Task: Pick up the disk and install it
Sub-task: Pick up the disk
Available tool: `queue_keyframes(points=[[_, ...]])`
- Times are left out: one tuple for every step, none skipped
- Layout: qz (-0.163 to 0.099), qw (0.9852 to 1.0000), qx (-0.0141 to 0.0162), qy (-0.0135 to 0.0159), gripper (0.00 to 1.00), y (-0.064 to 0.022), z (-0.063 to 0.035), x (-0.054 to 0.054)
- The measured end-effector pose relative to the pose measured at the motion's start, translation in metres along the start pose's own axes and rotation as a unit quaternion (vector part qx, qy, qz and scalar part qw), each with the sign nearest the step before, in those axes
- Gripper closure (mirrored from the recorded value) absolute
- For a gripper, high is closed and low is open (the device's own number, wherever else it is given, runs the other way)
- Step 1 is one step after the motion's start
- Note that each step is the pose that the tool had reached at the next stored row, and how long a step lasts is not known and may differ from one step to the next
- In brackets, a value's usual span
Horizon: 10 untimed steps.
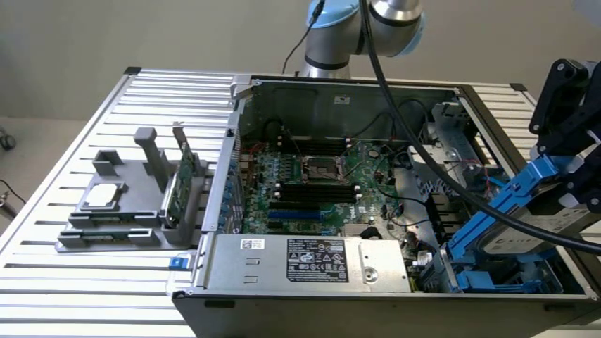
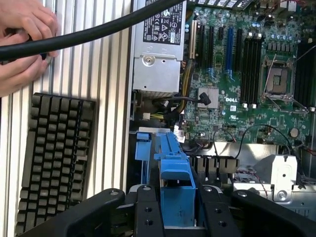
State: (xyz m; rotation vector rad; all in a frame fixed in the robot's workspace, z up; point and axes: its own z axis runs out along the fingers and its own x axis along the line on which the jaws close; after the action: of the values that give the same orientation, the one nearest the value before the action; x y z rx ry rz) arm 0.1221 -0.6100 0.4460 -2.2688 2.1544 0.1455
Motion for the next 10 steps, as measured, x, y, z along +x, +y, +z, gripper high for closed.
queue_keyframes(points=[[0.000, 1.0000, 0.0000, 0.0001, 0.67, -0.0004, 0.0001, -0.0001], [0.000, 1.0000, 0.0000, 0.0007, 0.67, -0.0007, 0.0002, -0.0003], [0.000, 1.0000, 0.0000, 0.0016, 0.67, -0.0007, 0.0004, -0.0004], [0.000, 1.0000, 0.0002, 0.0026, 0.67, -0.0007, 0.0005, -0.0005], [0.000, 1.0000, 0.0005, 0.0038, 0.67, -0.0008, 0.0006, -0.0007], [0.000, 1.0000, 0.0009, 0.0047, 0.67, -0.0009, 0.0009, -0.0007], [0.000, 1.0000, 0.0013, 0.0051, 0.67, -0.0009, 0.0011, -0.0008], [0.000, 1.0000, 0.0018, 0.0051, 0.67, -0.0009, 0.0012, -0.0009], [0.001, 1.0000, 0.0022, 0.0052, 0.67, -0.0009, 0.0012, -0.0008], [0.001, 1.0000, 0.0026, 0.0052, 0.67, -0.0009, 0.0013, -0.0009]])
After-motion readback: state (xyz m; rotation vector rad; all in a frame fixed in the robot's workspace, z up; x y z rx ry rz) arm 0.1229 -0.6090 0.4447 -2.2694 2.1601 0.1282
